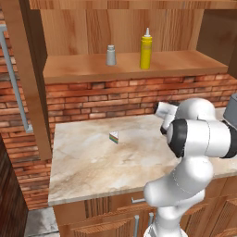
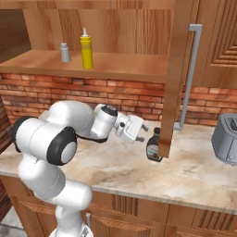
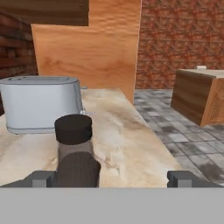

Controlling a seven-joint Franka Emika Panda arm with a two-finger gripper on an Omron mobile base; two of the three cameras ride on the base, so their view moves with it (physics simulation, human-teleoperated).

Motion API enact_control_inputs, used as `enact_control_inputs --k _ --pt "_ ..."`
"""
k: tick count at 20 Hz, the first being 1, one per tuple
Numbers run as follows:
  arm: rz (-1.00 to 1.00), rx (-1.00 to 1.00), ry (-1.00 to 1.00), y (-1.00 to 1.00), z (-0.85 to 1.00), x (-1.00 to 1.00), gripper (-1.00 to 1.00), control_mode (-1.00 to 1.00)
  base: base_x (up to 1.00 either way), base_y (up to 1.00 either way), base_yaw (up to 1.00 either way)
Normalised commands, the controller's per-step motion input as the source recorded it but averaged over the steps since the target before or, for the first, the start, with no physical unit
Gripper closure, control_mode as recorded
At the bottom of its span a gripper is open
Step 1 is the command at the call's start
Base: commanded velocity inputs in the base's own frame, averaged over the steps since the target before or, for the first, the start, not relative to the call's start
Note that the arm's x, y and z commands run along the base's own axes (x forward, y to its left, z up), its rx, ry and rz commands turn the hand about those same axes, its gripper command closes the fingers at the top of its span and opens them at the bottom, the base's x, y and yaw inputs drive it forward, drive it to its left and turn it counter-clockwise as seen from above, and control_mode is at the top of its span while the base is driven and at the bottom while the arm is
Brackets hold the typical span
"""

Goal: There are various items on the counter. Only move the condiments/shakers into the cabinet.

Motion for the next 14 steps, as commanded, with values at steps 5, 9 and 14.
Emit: enact_control_inputs --k 5,9,14 --pt "0.0 -0.03 0.09 0.0 -0.2 0.18 -1.0 -1.0 0.0 0.0 0.0" --pt "0.0 0.0 0.03 -0.01 -0.19 0.0 -1.0 -1.0 0.0 0.0 0.0" --pt "0.0 0.0 0.0 -0.06 -0.15 0.0 -1.0 -1.0 0.0 0.0 0.0"
